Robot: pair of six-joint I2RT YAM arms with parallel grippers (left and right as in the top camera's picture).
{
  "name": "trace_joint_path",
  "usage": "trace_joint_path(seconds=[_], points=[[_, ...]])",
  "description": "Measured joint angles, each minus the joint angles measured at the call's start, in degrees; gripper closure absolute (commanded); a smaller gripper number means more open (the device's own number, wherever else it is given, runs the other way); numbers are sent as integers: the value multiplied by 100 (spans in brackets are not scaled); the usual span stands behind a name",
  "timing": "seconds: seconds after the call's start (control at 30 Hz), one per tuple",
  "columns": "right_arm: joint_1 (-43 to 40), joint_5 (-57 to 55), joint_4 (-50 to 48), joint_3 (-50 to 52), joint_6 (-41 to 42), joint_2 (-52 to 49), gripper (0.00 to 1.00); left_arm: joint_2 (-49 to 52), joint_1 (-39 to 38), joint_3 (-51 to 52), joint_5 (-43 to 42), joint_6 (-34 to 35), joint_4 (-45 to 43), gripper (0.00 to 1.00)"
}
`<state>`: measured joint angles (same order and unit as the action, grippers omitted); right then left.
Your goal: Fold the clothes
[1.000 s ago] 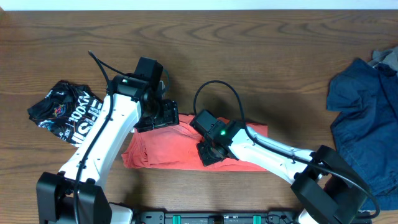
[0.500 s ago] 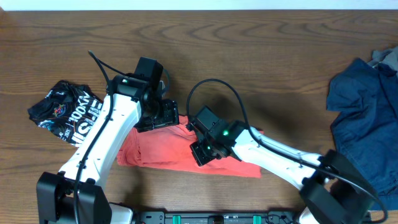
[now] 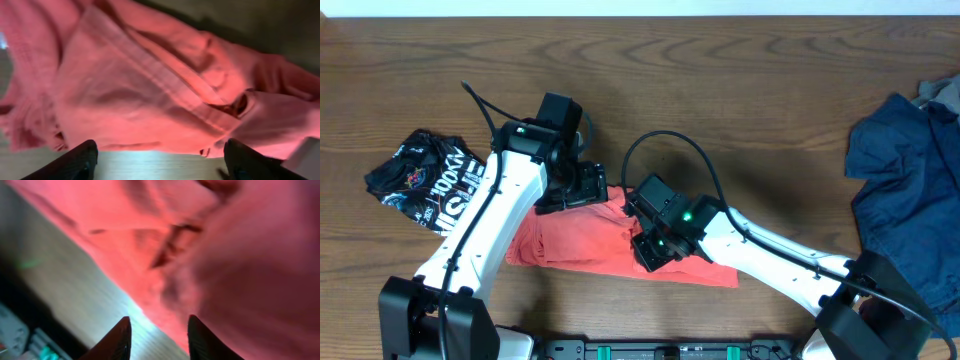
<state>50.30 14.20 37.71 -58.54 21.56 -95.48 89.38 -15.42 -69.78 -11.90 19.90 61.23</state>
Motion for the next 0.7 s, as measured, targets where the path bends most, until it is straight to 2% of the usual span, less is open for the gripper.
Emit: trace_joint_path(seconds=[0.17,0.37,0.57,0.7], points=[[-369,-426,271,0,50,402,56,0,0,0,579,-2,68,8],[-1239,-710,817,-7,55,968,56,31,321,146,1191,-83,28,7],[-1832,-887,1314,-7,52,966,57,157,1099,837,1362,-518,-385,5],[-1978,-951,1311,-7,52,966,56,216,1491,1355,1019,-1113,-1014,5]])
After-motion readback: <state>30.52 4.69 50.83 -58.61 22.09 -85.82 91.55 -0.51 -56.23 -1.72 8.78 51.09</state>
